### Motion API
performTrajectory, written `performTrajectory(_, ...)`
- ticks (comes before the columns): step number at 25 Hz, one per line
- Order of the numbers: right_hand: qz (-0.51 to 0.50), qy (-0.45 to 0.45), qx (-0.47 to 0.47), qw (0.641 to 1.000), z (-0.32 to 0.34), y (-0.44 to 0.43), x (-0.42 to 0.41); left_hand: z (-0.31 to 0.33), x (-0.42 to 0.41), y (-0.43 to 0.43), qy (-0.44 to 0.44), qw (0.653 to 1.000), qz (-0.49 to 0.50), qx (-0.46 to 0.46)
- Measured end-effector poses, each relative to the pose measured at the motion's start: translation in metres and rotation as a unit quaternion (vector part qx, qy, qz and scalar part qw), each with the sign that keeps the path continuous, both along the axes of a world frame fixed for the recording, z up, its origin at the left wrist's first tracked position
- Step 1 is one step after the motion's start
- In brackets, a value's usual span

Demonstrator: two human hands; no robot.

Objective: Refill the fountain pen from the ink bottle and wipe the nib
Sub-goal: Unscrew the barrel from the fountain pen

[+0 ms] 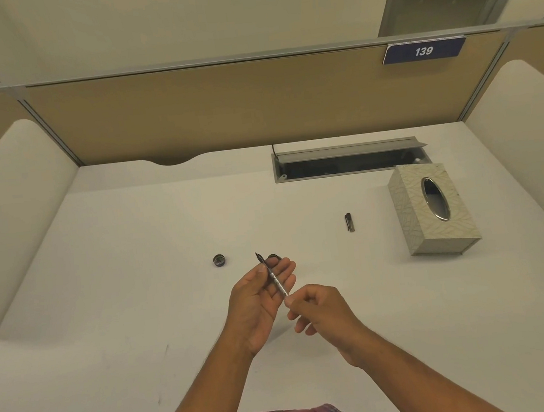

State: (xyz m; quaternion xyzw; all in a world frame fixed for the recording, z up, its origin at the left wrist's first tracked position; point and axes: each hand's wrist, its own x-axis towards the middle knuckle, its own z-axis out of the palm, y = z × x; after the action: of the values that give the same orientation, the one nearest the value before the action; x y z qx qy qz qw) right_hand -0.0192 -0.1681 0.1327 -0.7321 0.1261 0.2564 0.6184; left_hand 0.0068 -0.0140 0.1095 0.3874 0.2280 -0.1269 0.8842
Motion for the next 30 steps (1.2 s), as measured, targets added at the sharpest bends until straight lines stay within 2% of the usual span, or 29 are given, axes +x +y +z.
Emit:
performTrajectory(7,-0.007,0.023,0.000,1.000,0.001,0.001,0.002,0.000,0.001,-0.002,0.000,1.000,-0.002,0.001)
performTrajectory(12,-0.018,-0.010,0.002,1.000,-0.001,-0.001,0.000,-0.001,0.001,-0.001,0.000,1.000,0.007,-0.007)
performTrajectory(19,0.000,0.001,0.000,1.000,-0.002,0.000,0.001,-0.002,0.001,-0.001,-0.002,1.000,0.006,-0.007)
performTrajectory(30,0.003,-0.054,-0.077,0.996,-0.022,-0.017,0.005,-0.009,0.017,0.020,0.017,0.992,0.123,-0.009)
